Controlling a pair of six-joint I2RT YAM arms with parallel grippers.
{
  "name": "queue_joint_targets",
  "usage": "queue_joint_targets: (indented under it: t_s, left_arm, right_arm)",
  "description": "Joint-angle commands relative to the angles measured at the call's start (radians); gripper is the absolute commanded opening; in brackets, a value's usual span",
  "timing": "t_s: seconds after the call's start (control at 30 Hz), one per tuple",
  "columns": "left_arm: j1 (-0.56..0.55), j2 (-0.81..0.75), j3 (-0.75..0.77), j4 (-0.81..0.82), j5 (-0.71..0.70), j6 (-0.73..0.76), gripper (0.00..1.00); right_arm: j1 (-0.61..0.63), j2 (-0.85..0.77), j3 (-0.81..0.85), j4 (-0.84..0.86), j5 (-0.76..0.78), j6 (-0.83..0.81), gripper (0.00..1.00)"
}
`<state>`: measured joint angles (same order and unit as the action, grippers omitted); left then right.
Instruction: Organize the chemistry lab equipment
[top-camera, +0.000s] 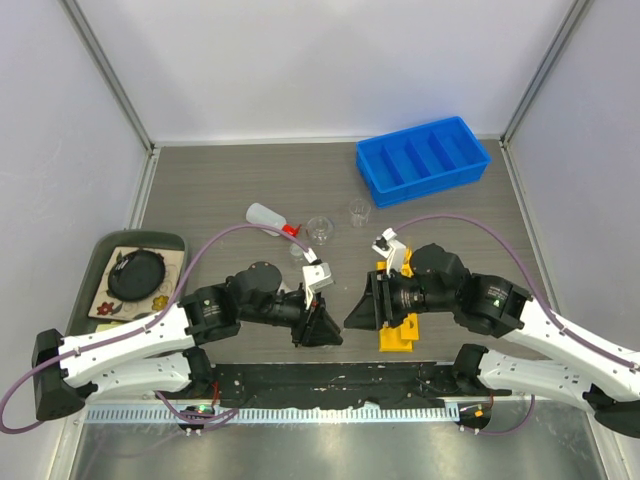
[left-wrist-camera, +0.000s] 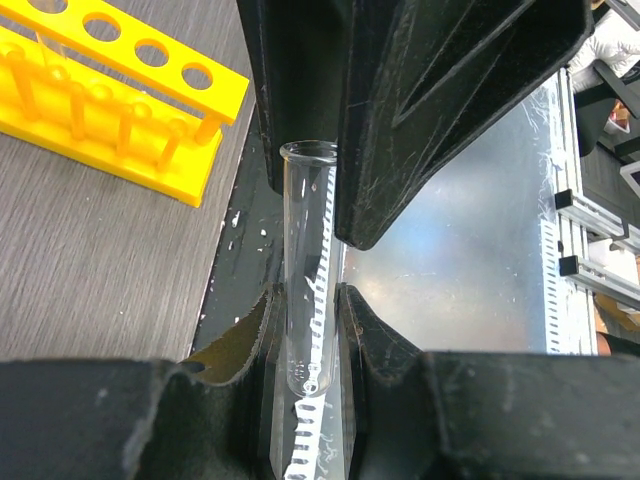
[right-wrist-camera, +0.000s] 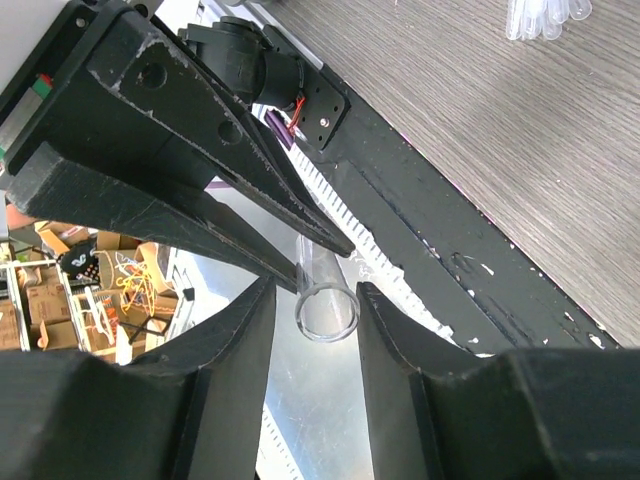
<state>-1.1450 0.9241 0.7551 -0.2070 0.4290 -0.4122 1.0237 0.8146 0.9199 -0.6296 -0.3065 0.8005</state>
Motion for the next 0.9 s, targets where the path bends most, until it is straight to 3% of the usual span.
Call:
queue_joint_targets:
  t_s: [0.0, 0.13, 0.23, 0.43, 0.47, 0.5, 0.73, 0.87]
  left_arm:
    - [0.002, -0.002, -0.007, 0.054, 0.019, -0.008, 0.11]
    - [0.002, 0.001, -0.007, 0.055, 0.020, -0.010, 0.12]
    - [0.002, 0.007, -0.007, 0.054, 0.019, -0.013, 0.22]
    - [0.002, -0.010, 0.016, 0.005, -0.033, -0.011, 0.51]
    - [0.002, -0.013, 0.042, -0.018, -0.064, -0.011, 0.64]
    - [0.002, -0.011, 0.062, -0.047, -0.094, -0.014, 0.69]
    - [0.002, -0.019, 0.253, -0.340, -0.297, -0.028, 0.73]
    - [0.002, -0.050, 0.325, -0.463, -0.407, -0.039, 0.75]
  right_arm:
    - [0.006, 0.015, 0.033, 0.054, -0.011, -0.006, 0.42]
    - [0.007, 0.023, 0.039, 0.054, -0.008, -0.012, 0.38]
    - [0.009, 0.024, 0.042, 0.053, -0.003, -0.014, 0.34]
    - [0.007, 0.031, 0.059, 0.031, 0.018, -0.023, 0.30]
    - [0.009, 0.031, 0.065, 0.019, 0.026, -0.026, 0.30]
    - [0.009, 0.031, 0.072, 0.007, 0.036, -0.033, 0.30]
    - [0.009, 0.055, 0.224, -0.212, 0.220, -0.089, 0.29]
    - [0.009, 0.084, 0.335, -0.404, 0.497, -0.086, 0.29]
